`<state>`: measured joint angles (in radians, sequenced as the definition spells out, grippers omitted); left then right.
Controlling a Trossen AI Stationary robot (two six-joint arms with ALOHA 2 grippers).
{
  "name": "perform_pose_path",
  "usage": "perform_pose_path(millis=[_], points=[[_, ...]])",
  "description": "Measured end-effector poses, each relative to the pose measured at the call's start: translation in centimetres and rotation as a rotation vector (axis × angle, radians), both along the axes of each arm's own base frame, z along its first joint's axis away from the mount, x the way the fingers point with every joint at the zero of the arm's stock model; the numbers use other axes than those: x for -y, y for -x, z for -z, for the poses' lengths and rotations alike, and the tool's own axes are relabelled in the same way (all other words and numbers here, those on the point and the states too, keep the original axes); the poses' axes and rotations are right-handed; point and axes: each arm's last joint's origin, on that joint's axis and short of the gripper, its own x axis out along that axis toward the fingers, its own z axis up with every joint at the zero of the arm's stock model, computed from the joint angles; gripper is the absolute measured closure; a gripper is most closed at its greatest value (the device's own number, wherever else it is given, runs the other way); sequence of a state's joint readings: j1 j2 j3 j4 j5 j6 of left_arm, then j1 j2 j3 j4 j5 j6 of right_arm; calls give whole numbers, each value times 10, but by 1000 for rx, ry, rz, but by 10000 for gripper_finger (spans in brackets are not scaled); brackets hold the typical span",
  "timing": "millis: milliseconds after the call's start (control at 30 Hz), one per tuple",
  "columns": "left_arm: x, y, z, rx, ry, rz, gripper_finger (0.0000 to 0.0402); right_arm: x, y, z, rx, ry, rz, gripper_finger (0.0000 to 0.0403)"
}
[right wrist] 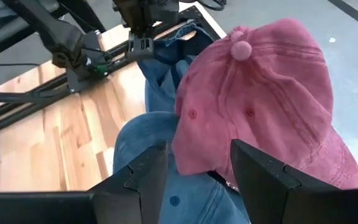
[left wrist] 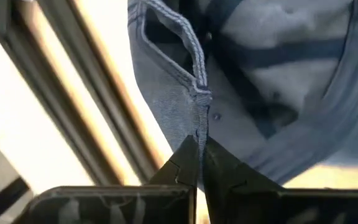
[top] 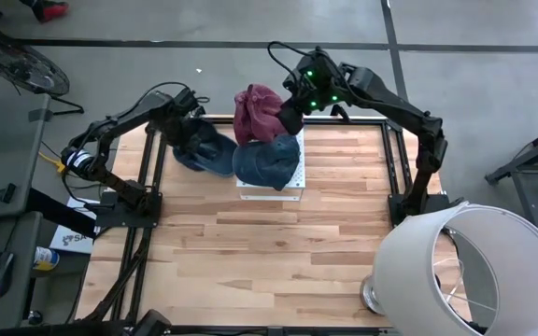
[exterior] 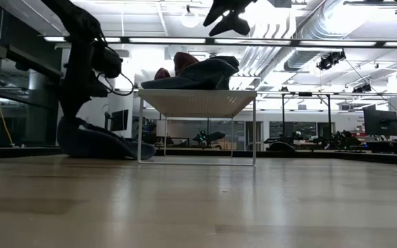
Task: Pick & Place hat
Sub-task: Stack the blue cap on top of the other blue cap on the shelf
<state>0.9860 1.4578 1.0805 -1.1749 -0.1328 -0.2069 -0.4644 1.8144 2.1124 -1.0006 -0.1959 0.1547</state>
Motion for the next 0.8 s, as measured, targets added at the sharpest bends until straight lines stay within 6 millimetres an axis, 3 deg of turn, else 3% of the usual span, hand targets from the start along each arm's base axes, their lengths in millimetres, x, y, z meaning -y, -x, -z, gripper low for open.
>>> perform_pose_path(millis=[433,633,800], points=[[41,3,-38,-47,267,68,400,-3,2,-4,20,13,-68,233],[64,-10,-49,54,289,115,401,-5,4,-8,42,13,-93,233],[85,-19,-56,48,240,116,401,-13,15,-25,105,52,-101,233]])
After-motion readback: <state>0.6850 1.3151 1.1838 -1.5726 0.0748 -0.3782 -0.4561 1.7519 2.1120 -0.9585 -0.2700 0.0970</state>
